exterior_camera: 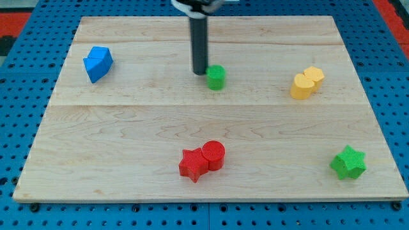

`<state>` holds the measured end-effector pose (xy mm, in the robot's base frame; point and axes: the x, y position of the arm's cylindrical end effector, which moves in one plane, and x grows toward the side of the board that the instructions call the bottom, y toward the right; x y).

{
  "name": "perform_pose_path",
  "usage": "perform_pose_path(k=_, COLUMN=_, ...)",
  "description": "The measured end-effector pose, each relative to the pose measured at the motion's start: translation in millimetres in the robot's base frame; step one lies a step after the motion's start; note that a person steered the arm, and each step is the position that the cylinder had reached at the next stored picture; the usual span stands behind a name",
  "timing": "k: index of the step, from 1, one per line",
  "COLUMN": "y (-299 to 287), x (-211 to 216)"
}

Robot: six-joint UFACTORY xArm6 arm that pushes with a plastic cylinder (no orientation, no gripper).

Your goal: Move the green circle diagonal to the green star

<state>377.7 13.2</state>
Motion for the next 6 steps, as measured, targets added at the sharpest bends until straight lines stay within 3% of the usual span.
perform_pose_path(k=1, y=35.3, x=26.9)
perform_pose_path(k=3, y=32.4, x=0.2)
perform_pose_path(k=6, y=130.6, x=84.6)
